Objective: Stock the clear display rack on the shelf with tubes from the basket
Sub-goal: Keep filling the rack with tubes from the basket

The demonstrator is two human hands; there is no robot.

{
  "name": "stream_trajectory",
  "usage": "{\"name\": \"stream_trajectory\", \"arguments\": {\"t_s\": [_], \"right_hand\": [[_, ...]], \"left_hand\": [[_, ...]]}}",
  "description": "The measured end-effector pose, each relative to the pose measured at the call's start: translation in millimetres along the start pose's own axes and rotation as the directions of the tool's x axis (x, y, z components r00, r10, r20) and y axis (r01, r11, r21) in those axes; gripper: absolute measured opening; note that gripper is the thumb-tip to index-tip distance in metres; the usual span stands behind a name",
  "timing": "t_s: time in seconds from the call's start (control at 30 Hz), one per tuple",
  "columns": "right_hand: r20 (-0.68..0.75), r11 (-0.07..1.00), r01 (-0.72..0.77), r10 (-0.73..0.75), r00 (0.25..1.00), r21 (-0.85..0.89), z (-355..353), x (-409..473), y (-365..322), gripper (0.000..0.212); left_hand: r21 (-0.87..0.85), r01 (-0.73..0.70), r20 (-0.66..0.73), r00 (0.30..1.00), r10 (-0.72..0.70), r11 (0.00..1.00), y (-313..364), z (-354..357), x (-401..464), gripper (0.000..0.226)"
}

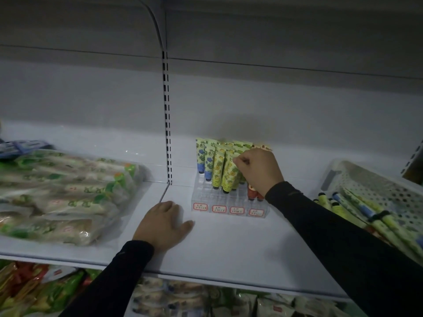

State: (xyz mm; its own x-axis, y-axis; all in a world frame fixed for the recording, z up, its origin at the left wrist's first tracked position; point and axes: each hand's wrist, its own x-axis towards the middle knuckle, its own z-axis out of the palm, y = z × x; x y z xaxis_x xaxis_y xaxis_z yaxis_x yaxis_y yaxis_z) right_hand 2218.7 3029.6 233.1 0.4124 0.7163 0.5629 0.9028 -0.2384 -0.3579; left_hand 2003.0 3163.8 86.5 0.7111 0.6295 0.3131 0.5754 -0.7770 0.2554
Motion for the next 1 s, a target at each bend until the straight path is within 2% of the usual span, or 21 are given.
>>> {"name": "stream_trajectory", "arguments": {"t_s": [0.23,0.47,1.0], "right_hand": [[-0.002,0.999,0.018,-0.018,1.000,-0.031,12,1,2,0.039],[0.054,0.997,0.052,-0.049,0.997,-0.058,13,5,-2,0.042],[0.080,0.995,-0.028,0.036,0.996,-0.094,17,13,-2,0.039]], "left_hand": [[0.007,-0.007,-0.008,1.000,0.007,1.000,-2,3,0,0.047],[0.017,-0.004,0.001,1.000,0.004,1.000,0,2,1,0.054],[0.012,0.006,0.016,1.000,-0.006,1.000,-1,2,1,0.062]]}}
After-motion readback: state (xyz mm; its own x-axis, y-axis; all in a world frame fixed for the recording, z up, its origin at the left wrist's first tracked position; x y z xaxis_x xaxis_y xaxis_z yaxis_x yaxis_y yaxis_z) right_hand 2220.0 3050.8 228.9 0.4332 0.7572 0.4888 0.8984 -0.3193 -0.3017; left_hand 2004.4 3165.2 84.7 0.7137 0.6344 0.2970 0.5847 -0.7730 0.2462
